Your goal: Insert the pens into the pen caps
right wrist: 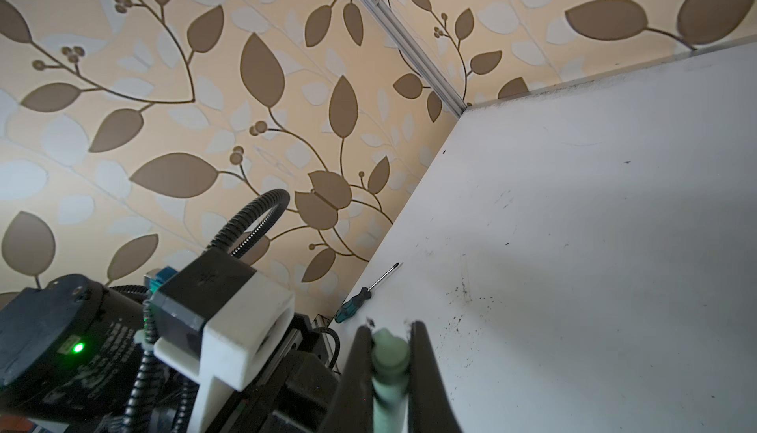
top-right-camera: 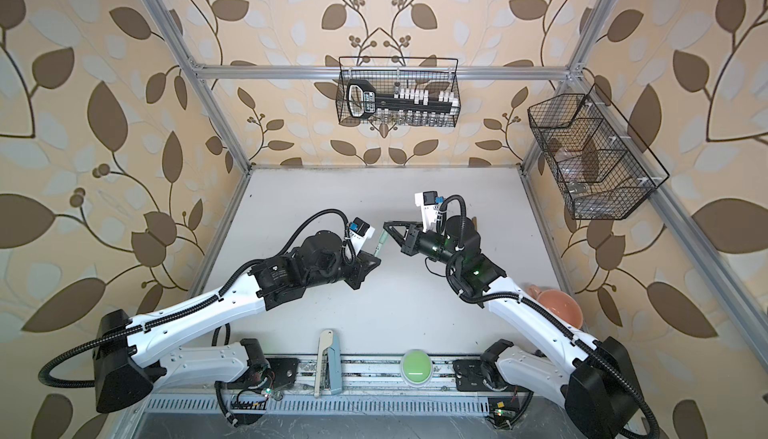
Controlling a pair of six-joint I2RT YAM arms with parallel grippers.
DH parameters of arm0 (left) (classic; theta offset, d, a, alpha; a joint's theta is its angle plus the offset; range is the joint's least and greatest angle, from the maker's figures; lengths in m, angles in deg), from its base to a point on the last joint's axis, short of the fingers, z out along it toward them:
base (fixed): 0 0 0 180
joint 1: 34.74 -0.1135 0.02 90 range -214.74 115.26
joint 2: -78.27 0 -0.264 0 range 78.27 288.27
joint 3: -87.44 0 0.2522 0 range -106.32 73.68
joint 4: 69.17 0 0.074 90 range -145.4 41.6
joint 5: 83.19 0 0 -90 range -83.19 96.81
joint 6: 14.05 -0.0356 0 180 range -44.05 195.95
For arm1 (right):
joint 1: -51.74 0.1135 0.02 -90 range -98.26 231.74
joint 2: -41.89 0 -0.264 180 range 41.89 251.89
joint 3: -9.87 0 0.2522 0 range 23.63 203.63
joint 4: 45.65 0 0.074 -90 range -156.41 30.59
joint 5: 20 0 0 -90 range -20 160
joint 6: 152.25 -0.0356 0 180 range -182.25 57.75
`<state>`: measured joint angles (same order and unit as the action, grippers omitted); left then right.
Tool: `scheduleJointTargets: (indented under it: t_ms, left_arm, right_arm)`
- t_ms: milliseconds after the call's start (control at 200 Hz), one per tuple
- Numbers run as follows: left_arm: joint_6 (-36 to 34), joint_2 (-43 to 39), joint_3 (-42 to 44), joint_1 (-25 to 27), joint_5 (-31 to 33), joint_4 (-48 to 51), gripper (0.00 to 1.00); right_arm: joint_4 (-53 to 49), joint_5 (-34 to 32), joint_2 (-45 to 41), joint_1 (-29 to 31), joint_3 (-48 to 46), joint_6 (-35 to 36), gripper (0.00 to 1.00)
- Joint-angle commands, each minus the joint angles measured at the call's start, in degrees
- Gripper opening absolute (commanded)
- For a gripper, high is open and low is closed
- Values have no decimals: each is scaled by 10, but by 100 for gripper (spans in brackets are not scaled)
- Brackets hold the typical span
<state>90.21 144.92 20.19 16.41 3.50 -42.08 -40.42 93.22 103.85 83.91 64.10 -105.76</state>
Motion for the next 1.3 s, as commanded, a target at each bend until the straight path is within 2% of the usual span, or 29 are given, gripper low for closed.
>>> scheduleJointTargets:
  t_ms: [0, 165, 325, 440, 955, 1295]
  left_arm:
    - [13, -11, -75, -38, 62, -154, 0]
    - [-5, -13, -82, -52, 69, -148, 0]
    - [-48, -16, -77, -55, 52, -169, 0]
    - [-73, -12, -81, -56, 64, -173, 0]
    - [-64, -28, -60, -71, 99, -268, 0]
    - [-81, -17, -69, -74, 84, -274, 0]
  right_arm:
    - [-96, 67, 1, 35, -45, 11, 0]
    - [-102, 68, -11, 42, -61, 8, 0]
    - [-108, 95, -12, 46, -67, 4, 0]
    - [-103, 114, -10, 48, -68, -5, 0]
    - [-36, 134, 1, 79, -96, -64, 0]
    - [-185, 147, 16, 91, -46, 4, 0]
